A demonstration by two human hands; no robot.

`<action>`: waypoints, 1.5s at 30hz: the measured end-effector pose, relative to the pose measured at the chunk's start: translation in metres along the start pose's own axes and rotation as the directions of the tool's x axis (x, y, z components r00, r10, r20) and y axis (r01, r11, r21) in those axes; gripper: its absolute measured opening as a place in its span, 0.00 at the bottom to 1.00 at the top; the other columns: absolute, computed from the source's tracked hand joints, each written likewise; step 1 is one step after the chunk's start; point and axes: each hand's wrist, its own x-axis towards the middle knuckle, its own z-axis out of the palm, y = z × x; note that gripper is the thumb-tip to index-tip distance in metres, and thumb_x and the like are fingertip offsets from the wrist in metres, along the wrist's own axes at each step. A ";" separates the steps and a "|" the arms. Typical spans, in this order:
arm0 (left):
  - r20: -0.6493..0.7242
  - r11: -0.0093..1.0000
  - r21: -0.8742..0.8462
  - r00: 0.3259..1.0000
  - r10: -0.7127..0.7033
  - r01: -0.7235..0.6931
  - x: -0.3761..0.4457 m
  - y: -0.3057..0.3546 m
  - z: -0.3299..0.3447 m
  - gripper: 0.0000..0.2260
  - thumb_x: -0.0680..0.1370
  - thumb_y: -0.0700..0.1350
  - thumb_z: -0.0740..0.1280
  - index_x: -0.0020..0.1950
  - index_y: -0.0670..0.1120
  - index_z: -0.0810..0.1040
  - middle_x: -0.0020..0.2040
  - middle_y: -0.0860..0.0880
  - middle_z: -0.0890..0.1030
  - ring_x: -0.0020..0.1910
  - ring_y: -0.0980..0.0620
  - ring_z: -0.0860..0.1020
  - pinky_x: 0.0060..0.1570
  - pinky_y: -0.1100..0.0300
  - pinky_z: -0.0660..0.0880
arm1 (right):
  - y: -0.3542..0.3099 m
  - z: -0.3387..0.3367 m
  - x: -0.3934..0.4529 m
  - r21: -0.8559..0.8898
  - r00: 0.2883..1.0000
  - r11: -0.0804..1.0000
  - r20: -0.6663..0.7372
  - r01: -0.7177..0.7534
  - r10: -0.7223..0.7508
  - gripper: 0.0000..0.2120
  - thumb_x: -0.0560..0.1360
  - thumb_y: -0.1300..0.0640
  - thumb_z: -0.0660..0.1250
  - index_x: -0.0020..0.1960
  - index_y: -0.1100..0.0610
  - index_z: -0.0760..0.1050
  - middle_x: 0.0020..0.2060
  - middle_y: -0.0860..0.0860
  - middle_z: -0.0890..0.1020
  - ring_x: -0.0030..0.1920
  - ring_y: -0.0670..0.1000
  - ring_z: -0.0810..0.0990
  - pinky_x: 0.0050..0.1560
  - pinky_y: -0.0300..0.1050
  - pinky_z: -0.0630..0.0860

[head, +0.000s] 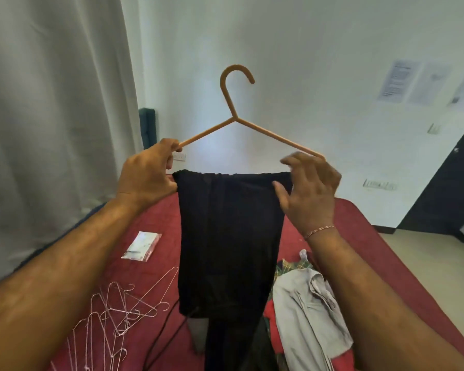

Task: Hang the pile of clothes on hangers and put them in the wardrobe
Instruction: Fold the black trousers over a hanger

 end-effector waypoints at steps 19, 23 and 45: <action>0.586 -0.042 -0.809 0.797 -0.147 0.587 0.028 -0.029 -0.045 0.23 0.76 0.59 0.69 0.65 0.46 0.80 0.64 0.46 0.84 0.66 0.46 0.81 0.68 0.49 0.75 | -0.109 -0.062 0.067 -0.061 0.982 0.980 0.023 0.187 -0.186 0.10 0.82 0.53 0.64 0.57 0.53 0.83 0.42 0.51 0.85 0.39 0.56 0.82 0.38 0.49 0.80; 0.595 -0.125 -0.804 0.791 -0.142 0.581 0.037 -0.058 -0.063 0.18 0.77 0.54 0.71 0.63 0.46 0.82 0.64 0.44 0.84 0.67 0.43 0.79 0.70 0.47 0.74 | -0.133 -0.075 0.062 -0.105 0.977 0.973 -0.035 0.205 -0.209 0.14 0.84 0.52 0.61 0.57 0.56 0.84 0.42 0.53 0.86 0.40 0.57 0.82 0.41 0.51 0.79; 0.474 0.000 -0.881 0.880 0.042 0.474 0.025 -0.013 -0.146 0.20 0.77 0.60 0.73 0.58 0.46 0.84 0.59 0.41 0.85 0.63 0.37 0.80 0.68 0.35 0.74 | -0.137 -0.229 0.011 -0.035 0.942 0.988 0.299 -0.150 0.153 0.06 0.80 0.52 0.70 0.55 0.49 0.85 0.47 0.40 0.85 0.48 0.46 0.83 0.54 0.47 0.82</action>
